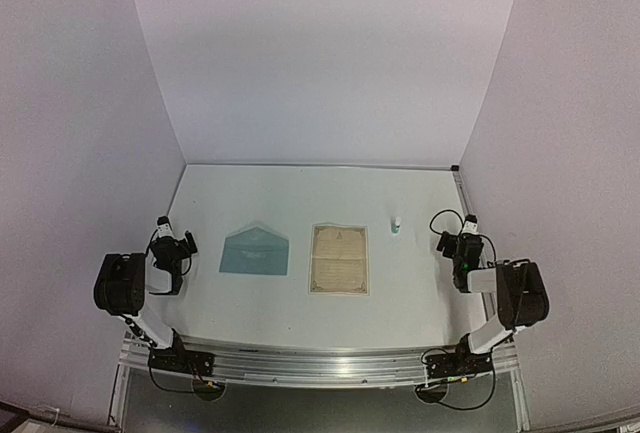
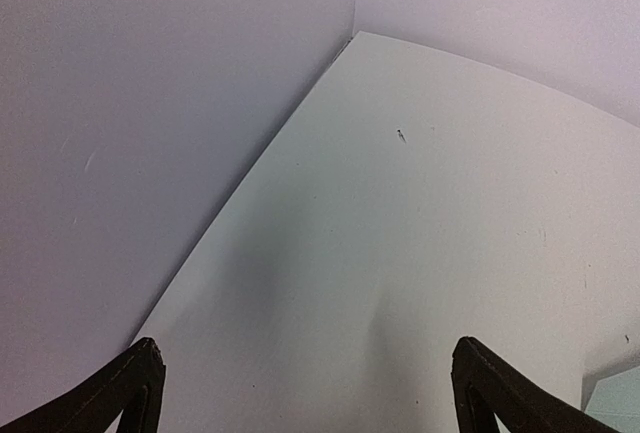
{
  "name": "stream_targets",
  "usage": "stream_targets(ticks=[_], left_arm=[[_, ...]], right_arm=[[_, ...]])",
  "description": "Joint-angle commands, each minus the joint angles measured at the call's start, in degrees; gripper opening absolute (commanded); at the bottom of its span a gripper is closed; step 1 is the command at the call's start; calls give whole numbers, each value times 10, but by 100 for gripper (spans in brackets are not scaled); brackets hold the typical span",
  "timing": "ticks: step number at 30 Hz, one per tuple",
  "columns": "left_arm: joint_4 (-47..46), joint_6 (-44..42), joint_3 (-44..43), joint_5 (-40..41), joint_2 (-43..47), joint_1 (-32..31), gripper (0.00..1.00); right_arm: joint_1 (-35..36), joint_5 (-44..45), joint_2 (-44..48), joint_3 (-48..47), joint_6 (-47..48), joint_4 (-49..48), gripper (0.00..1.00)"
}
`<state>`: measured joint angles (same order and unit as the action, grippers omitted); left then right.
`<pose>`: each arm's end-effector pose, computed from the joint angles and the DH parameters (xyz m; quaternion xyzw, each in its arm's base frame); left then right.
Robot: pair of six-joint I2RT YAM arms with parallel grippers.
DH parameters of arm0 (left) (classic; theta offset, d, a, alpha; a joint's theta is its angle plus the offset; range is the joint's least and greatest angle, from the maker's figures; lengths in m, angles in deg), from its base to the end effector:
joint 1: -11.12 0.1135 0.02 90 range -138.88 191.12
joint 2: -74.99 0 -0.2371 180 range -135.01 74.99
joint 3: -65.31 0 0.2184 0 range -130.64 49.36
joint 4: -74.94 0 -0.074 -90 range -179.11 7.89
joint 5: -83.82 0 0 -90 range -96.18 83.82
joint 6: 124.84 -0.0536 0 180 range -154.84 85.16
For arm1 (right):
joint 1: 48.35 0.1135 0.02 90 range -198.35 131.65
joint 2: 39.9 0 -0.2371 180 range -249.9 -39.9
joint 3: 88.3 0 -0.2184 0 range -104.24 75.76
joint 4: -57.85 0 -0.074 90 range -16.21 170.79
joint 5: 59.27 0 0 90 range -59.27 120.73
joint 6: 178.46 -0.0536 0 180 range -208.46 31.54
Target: Place the letter into the envelope and seal it
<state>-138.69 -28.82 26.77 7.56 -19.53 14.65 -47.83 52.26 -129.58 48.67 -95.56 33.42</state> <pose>0.2762 0.0298 0.1209 -0.1350 0.8164 0.0873 0.5547 0.2834 -0.0171 0.1449 0.1508 0.8082 -0.1183 0.5569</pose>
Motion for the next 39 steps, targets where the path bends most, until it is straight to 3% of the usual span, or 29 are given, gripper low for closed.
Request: stream_targets(ticks=[1,6,10,12,14,18,21,26,29,35,39], left_arm=[[-31,-15,-4,-10,34,-1,100],[185,-55,-87,-106,147,-2,100],[236,-205,-107,-233,213,-52,100],[272,-281,-122,-252,222,-105,100],[375,-360,-158,-307,212,-156,100],[488,-430,-233,-380,175,-251,99],[554,-524,-269,-411,139,-328,99],[592,-586,-304,-398,77,-426,96],[596,-579,-315,-387,40,-467,95],[547,-502,-312,-393,-18,-490,94],[542,-524,-320,-403,-46,-492,95]], right_arm=[[-1,23,108,-120,-5,199,98],[-1,-42,195,-234,-44,370,98],[-1,-194,231,-294,-89,412,96],[1,-288,206,-357,-118,479,92],[35,-312,168,-439,-147,545,90],[187,-250,60,-564,-121,682,91],[256,-226,-38,-649,-161,778,91],[290,-230,-147,-674,-272,828,78],[290,-243,-187,-663,-311,828,75],[289,-277,-270,-673,-313,831,71],[277,-281,-314,-683,-306,833,64]])
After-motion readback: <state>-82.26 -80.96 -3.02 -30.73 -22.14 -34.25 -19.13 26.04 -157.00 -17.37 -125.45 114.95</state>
